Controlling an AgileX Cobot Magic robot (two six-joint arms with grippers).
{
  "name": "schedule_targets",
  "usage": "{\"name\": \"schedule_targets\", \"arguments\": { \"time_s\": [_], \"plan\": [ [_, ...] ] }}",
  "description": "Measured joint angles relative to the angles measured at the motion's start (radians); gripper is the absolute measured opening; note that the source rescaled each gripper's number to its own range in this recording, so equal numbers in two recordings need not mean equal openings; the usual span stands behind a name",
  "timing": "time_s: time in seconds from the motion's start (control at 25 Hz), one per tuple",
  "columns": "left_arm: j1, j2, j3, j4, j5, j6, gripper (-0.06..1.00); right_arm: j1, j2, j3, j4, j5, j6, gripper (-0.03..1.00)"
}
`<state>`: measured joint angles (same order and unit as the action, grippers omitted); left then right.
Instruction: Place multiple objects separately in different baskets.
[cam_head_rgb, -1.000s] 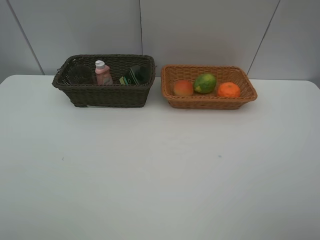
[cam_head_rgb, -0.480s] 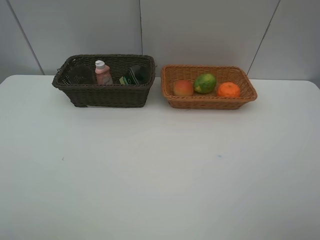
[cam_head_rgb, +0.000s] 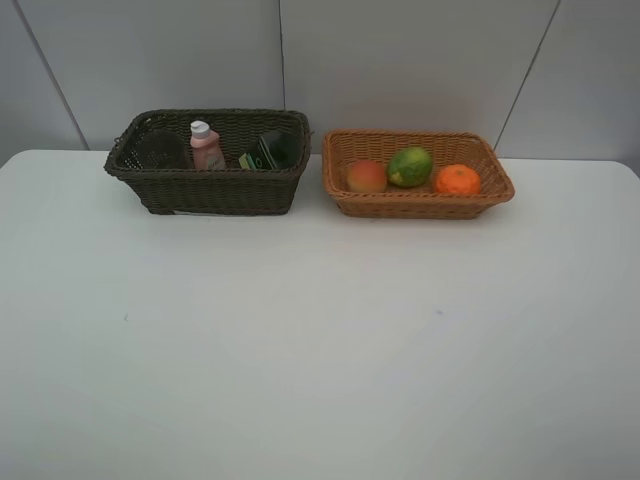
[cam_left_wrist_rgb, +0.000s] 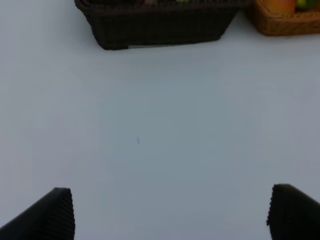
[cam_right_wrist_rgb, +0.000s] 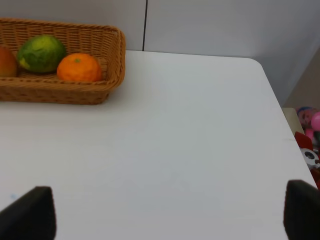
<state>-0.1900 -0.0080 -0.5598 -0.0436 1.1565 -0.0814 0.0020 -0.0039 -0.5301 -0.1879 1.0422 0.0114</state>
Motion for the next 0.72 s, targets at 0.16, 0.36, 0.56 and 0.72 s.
{"name": "schedule_targets", "arguments": {
  "time_s": [0.16,0.36,0.56,0.72],
  "plan": [
    [0.000,0.000,0.034,0.003,-0.077,0.013,1.00,0.000,0.000,0.000,0.000,0.000,0.000,0.98],
    [0.000,0.000,0.055,0.026,-0.091,0.014,1.00,0.000,0.000,0.000,0.000,0.000,0.000,0.98],
    [0.000,0.000,0.055,0.026,-0.091,0.014,1.00,0.000,0.000,0.000,0.000,0.000,0.000,0.98],
    [0.017,0.000,0.055,0.026,-0.091,0.014,1.00,0.000,0.000,0.000,0.000,0.000,0.000,0.98]
  ]
}}
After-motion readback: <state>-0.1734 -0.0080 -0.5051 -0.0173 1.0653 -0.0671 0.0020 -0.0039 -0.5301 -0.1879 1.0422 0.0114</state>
